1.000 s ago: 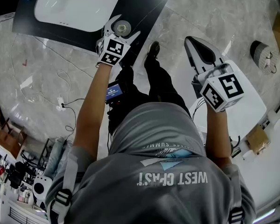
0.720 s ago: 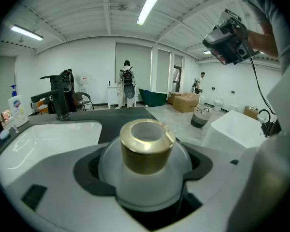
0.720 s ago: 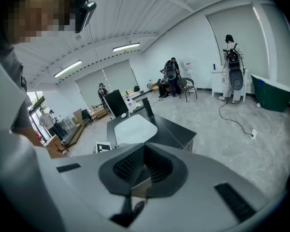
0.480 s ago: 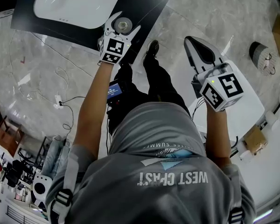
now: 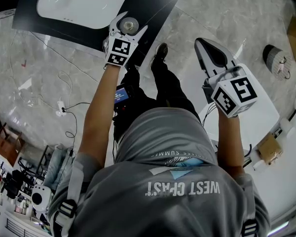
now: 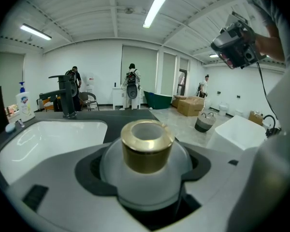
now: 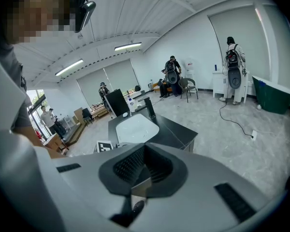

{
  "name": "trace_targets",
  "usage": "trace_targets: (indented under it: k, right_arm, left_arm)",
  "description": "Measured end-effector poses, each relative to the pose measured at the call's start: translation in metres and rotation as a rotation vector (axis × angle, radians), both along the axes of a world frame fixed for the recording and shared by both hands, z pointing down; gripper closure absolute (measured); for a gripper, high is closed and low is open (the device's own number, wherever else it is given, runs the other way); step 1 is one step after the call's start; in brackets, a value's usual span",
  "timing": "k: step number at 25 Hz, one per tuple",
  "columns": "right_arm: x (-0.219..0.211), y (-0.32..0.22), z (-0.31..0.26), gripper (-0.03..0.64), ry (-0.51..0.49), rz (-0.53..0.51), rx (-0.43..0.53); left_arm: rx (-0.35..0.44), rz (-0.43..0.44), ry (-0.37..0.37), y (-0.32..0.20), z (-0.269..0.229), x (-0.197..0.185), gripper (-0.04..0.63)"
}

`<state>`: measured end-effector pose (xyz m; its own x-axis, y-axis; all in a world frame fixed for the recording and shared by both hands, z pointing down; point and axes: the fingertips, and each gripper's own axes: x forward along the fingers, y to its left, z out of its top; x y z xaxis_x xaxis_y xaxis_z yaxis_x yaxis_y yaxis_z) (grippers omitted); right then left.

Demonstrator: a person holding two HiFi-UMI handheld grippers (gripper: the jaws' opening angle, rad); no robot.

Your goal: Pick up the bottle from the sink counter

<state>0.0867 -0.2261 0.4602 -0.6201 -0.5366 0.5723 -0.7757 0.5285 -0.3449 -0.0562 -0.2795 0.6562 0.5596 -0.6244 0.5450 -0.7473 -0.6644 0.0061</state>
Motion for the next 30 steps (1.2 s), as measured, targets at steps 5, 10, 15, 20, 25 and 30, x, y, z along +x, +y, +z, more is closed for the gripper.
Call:
trace_targets:
  k: [5, 10, 15, 20, 25, 30]
  right_arm:
    - [0.001, 0.001, -0.004, 0.620, -0.002, 0.002, 0.012]
    - [0.001, 0.002, -0.010, 0.620, -0.010, 0.003, 0.033]
    - [0.001, 0.003, -0.018, 0.620, -0.022, 0.013, 0.060]
    - [0.000, 0.004, -0.029, 0.620, -0.039, 0.021, 0.095]
    - [0.004, 0.006, -0.042, 0.620, -0.049, 0.043, 0.128]
    - [0.000, 0.006, -0.055, 0.620, -0.053, 0.060, 0.160]
  left_arm:
    - [0.003, 0.003, 0.010, 0.003, -0.015, -0.002, 0.267]
    - [0.003, 0.023, 0.005, 0.007, -0.031, 0.000, 0.267]
    - [-0.001, 0.028, -0.008, 0.011, -0.051, -0.005, 0.265]
    - [-0.006, 0.043, -0.014, 0.016, -0.076, -0.009, 0.264]
    - [0.015, 0.075, -0.034, 0.022, -0.109, -0.012, 0.264]
    - [0.021, 0.112, -0.040, 0.030, -0.141, -0.015, 0.264]
